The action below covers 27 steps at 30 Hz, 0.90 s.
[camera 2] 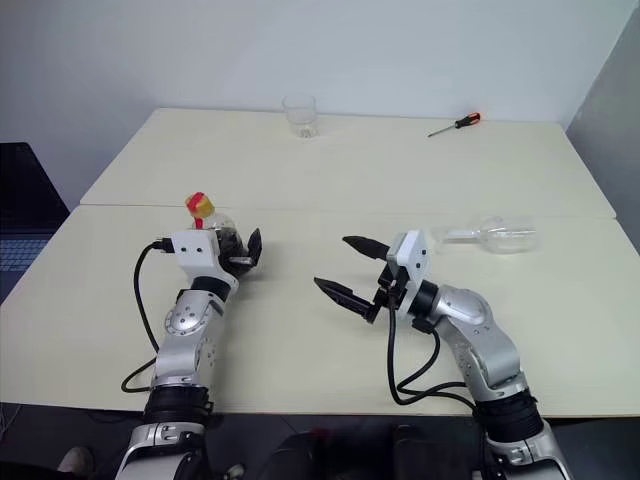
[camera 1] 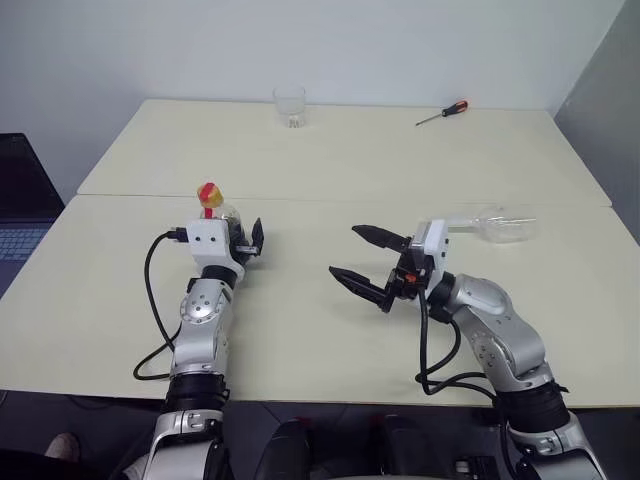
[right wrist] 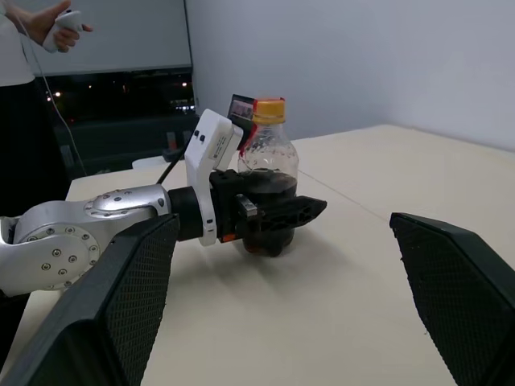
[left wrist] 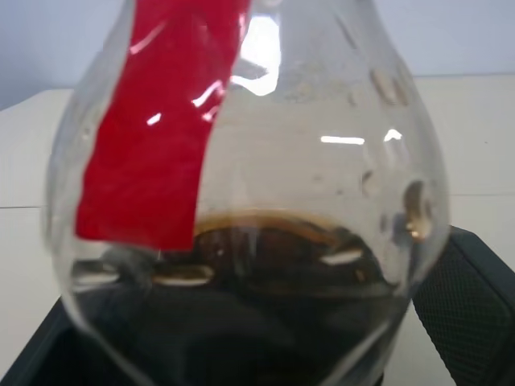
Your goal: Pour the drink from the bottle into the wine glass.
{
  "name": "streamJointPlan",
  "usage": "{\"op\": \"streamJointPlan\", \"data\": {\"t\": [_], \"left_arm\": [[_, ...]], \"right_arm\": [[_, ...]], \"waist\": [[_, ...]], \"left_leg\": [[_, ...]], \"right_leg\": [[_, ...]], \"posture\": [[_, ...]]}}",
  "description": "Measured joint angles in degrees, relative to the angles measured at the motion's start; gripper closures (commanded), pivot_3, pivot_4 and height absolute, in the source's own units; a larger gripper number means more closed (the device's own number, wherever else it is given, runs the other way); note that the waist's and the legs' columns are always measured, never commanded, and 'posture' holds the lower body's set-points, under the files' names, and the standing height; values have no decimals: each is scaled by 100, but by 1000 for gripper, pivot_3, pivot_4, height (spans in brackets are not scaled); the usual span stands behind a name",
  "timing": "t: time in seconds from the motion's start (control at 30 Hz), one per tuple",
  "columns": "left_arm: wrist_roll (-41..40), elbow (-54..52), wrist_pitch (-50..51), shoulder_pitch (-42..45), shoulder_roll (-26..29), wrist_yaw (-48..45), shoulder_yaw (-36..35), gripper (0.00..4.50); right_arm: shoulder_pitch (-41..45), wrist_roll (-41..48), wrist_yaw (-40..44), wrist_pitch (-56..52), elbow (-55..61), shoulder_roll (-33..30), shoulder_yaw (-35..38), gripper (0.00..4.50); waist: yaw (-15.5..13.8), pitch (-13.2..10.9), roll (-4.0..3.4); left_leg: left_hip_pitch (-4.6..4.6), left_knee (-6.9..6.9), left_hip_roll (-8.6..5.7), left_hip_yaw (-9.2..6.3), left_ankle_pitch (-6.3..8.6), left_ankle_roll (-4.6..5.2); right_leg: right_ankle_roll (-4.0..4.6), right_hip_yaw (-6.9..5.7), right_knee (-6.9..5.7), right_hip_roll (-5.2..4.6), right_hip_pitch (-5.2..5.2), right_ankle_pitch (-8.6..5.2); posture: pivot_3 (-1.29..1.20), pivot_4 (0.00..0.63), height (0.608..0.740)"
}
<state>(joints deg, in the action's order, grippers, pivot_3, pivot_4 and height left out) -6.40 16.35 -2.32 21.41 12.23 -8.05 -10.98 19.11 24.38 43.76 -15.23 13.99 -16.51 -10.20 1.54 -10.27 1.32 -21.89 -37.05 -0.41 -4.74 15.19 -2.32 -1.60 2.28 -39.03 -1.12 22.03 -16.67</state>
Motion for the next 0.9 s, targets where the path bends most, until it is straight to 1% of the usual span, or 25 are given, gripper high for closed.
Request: {"op": "streamJointPlan", "data": {"t": [0.1, 0.13, 0.2, 0.3, 0.37, 0.47, 0.9], "left_arm": [[-2, 17, -79, 0, 5, -4, -6, 0], [-5, 17, -93, 0, 8, -7, -10, 421], [-26, 17, -140, -1, 15, -17, -43, 932], [-41, 17, -169, -6, 21, -34, -66, 1881], [-46, 17, -169, -6, 21, -38, -66, 2261], [-48, 17, -169, -6, 21, -36, -66, 2435], [-140, 17, -148, 34, 40, -206, -66, 2650]], "right_arm": [[3, -49, 2, 22, -80, 5, 0, 22], [4, -53, 3, 25, -83, 5, 1, 0], [4, -54, 6, 29, -83, 6, 1, 0], [4, -59, 9, 36, -86, 12, 1, 0], [4, -60, 11, 40, -88, 23, 1, 0], [7, -60, 15, 43, -100, 32, 1, 0], [76, -58, 8, 43, -139, -28, 59, 0]], "waist": [[1, 0, 0], [1, 0, 0], [1, 0, 0], [1, 0, 0], [1, 0, 0], [2, 0, 0], [1, 0, 0]], "left_leg": [[-1, 0, 0, 1, 0, 0], [-1, 0, 1, 1, 0, 0], [-1, 0, 1, 0, 0, 0], [-2, 0, 1, 0, 0, 0], [-2, 0, 1, 0, 0, 0], [-2, 0, 1, 1, 0, 0], [-3, 0, 1, 1, 0, 0]], "right_leg": [[0, 1, 0, 0, 2, 0], [0, 1, -1, 0, 2, 0], [0, 1, -1, 0, 3, 0], [0, 1, -1, 0, 3, 0], [0, 1, -1, 0, 3, 0], [0, 1, -1, 0, 3, 0], [0, 1, -1, 0, 4, 1]], "posture": [[0, 150, 740], [0, 150, 740], [0, 150, 740], [0, 150, 740], [0, 150, 740], [0, 150, 740], [0, 150, 740]]}}
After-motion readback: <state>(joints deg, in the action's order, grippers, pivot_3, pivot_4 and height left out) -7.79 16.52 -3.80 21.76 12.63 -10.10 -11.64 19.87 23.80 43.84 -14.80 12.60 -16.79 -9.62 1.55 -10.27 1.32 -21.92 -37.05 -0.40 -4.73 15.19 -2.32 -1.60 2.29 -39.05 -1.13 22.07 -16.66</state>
